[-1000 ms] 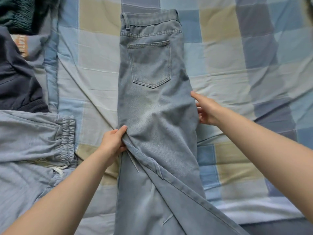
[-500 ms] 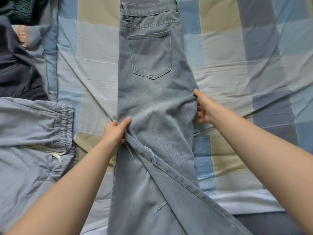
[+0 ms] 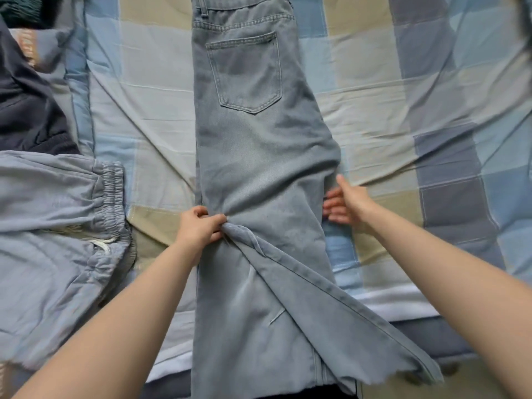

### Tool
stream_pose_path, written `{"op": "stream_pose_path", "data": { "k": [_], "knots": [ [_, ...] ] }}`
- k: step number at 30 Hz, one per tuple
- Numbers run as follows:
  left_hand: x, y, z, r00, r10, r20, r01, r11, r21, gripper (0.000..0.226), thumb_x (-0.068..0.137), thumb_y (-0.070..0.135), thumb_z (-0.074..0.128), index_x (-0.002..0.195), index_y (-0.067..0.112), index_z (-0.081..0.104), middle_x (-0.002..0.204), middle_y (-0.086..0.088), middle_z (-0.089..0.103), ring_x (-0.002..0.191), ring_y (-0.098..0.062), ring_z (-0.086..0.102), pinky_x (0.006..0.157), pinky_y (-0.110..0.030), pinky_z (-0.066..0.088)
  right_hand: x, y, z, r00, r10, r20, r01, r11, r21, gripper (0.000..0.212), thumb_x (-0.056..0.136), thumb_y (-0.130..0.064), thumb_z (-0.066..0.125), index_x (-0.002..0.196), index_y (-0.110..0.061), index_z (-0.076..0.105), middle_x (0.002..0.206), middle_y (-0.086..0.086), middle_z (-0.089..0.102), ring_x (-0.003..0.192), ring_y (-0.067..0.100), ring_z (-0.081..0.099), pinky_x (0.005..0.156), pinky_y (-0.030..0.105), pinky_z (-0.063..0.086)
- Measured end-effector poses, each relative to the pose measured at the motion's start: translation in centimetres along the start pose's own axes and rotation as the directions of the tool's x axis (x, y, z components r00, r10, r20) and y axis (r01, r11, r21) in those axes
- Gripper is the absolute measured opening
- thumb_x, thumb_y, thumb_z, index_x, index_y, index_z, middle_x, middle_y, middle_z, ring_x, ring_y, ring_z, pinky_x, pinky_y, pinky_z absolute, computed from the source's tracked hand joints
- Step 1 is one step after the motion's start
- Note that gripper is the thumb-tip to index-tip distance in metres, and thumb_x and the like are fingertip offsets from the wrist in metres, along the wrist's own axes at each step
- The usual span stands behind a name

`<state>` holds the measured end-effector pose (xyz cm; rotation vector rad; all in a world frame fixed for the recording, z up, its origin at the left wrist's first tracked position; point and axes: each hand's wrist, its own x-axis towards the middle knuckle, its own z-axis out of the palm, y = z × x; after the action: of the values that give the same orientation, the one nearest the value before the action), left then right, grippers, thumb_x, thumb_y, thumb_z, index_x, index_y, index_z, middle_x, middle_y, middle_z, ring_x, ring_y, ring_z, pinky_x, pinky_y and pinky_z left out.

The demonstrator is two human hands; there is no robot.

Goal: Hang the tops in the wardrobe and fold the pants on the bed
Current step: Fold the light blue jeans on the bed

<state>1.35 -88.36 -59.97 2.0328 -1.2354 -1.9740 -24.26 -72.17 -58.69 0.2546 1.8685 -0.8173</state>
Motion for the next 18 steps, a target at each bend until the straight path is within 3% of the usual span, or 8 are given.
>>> {"op": "stream_pose_path", "data": {
  "k": [3, 6, 9, 13, 15, 18],
  "knots": [
    [-1.5, -0.7, 1.7, 0.994, -0.106, -0.024, 0.106, 0.994, 0.033, 0.013, 0.088, 0.009, 0.061, 0.097, 0.010, 0.052, 0.088, -0.010, 0.063, 0.070, -0.023, 0.066, 0.060, -0.032, 0.058, -3.3, 5.3, -0.1, 0.988, -0.002, 0.154, 0.061, 0.924, -0.378, 0.066, 0.092, -0.066, 0.029, 0.075, -0.010, 0.058, 0.060, 0.007, 0.064, 0.048, 0.019, 0.061, 0.047, 0.023, 0.046],
    [-2.9, -1.5, 3.2, 0.989, -0.144, -0.044, 0.148, 0.983, 0.108, 0.006, 0.084, 0.011, 0.058, 0.083, 0.013, 0.053, 0.069, -0.005, 0.060, 0.054, -0.018, 0.061, 0.063, -0.032, 0.057, -6.4, 9.9, -0.5, 0.957, -0.078, 0.281, 0.276, 0.551, -0.788, 0.063, 0.091, -0.068, 0.025, 0.072, -0.017, 0.057, 0.078, 0.007, 0.066, 0.077, 0.026, 0.063, 0.070, 0.030, 0.049],
    [-4.1, -2.8, 3.9, 0.989, -0.136, -0.063, 0.145, 0.973, 0.178, 0.006, 0.079, 0.014, 0.062, 0.080, 0.011, 0.057, 0.068, -0.006, 0.061, 0.056, -0.021, 0.062, 0.062, -0.032, 0.057, -8.5, 12.9, -1.3, 0.939, -0.062, 0.339, 0.338, 0.348, -0.874, 0.041, 0.091, -0.061, 0.044, 0.083, -0.022, 0.055, 0.094, 0.004, 0.067, 0.094, 0.026, 0.061, 0.072, 0.028, 0.045],
    [-6.5, -4.9, 4.3, 0.988, -0.141, -0.061, 0.150, 0.973, 0.177, 0.012, 0.077, 0.015, 0.063, 0.069, 0.008, 0.057, 0.059, -0.007, 0.052, 0.048, -0.020, 0.048, 0.052, -0.028, 0.046, -11.8, 14.8, -1.4, 0.928, -0.153, 0.339, 0.360, 0.138, -0.923, 0.035, 0.085, -0.049, 0.056, 0.092, -0.015, 0.054, 0.107, 0.017, 0.066, 0.099, 0.032, 0.061, 0.070, 0.033, 0.041],
    [-8.0, -5.8, 4.3, 0.990, -0.097, -0.098, 0.113, 0.978, 0.178, 0.017, 0.077, 0.018, 0.063, 0.064, 0.007, 0.058, 0.056, -0.008, 0.053, 0.050, -0.021, 0.049, 0.053, -0.028, 0.047, -14.2, 15.6, -0.9, 0.911, -0.227, 0.343, 0.374, 0.109, -0.921, 0.035, 0.087, -0.043, 0.057, 0.101, -0.011, 0.054, 0.110, 0.019, 0.063, 0.103, 0.035, 0.060, 0.076, 0.034, 0.044],
    [-9.3, -6.8, 3.9, 0.986, 0.020, -0.164, 0.009, 0.985, 0.175, 0.025, 0.081, 0.017, 0.062, 0.058, 0.012, 0.053, 0.062, -0.011, 0.057, 0.063, -0.025, 0.057, 0.071, -0.036, 0.054, -18.1, 17.2, 0.5, 0.889, -0.290, 0.354, 0.421, 0.214, -0.881, 0.025, 0.088, -0.036, 0.057, 0.096, -0.016, 0.046, 0.108, 0.018, 0.062, 0.103, 0.035, 0.059, 0.079, 0.036, 0.045]
  ]
}}
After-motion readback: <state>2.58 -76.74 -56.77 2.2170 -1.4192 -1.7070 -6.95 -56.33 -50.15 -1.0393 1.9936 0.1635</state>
